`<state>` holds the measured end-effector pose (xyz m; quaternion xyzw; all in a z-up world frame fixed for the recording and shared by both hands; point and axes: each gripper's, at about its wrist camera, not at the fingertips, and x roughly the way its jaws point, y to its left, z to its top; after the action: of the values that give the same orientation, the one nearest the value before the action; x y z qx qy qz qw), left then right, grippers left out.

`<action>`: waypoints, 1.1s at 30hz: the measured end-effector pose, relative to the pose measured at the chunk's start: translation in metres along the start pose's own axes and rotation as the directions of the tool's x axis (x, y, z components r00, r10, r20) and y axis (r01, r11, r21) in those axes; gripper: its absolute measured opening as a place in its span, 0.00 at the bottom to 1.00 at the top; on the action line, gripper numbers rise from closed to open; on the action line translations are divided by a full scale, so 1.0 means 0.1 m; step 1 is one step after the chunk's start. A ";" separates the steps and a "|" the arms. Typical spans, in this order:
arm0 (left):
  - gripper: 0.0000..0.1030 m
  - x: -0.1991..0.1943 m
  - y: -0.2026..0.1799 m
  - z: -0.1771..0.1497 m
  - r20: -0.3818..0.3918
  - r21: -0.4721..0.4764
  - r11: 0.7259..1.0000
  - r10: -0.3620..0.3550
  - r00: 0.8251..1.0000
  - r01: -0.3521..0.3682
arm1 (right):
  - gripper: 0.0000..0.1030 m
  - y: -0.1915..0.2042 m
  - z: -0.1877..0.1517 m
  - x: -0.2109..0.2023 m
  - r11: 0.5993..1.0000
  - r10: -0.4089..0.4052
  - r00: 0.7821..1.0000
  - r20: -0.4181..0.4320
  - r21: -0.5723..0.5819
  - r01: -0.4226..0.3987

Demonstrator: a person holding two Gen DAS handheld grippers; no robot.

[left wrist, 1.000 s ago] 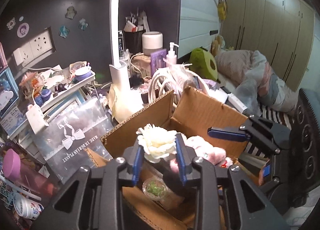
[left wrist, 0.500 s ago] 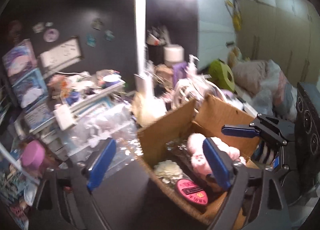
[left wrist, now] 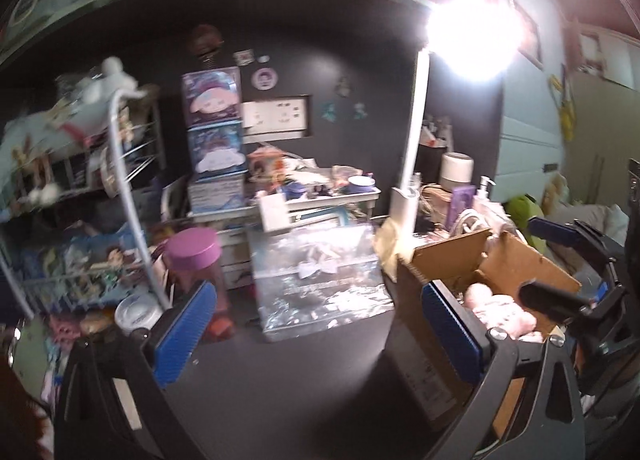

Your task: Organize soft objects

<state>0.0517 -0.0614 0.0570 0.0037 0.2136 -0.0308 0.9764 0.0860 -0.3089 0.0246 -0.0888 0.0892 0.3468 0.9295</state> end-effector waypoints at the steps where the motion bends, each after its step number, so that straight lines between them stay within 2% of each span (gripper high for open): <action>1: 0.99 -0.01 0.03 -0.03 -0.004 -0.007 1.000 0.005 1.000 -0.005 | 0.95 0.01 0.00 -0.01 1.000 0.004 1.000 0.005 0.002 -0.004; 6: 0.99 -0.04 0.10 -0.11 -0.006 -0.018 1.000 0.026 1.000 -0.026 | 0.95 0.09 0.00 0.00 1.000 0.001 1.000 0.008 0.002 -0.001; 33: 0.99 -0.05 0.09 -0.16 -0.012 -0.025 0.999 0.024 1.000 -0.024 | 0.95 0.13 -0.01 -0.04 1.000 0.000 1.000 0.011 0.005 -0.001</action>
<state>0.0410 -0.0521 0.0445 -0.0059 0.2196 -0.0162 0.9754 0.0740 -0.3019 0.0235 -0.0846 0.0851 0.3473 0.9301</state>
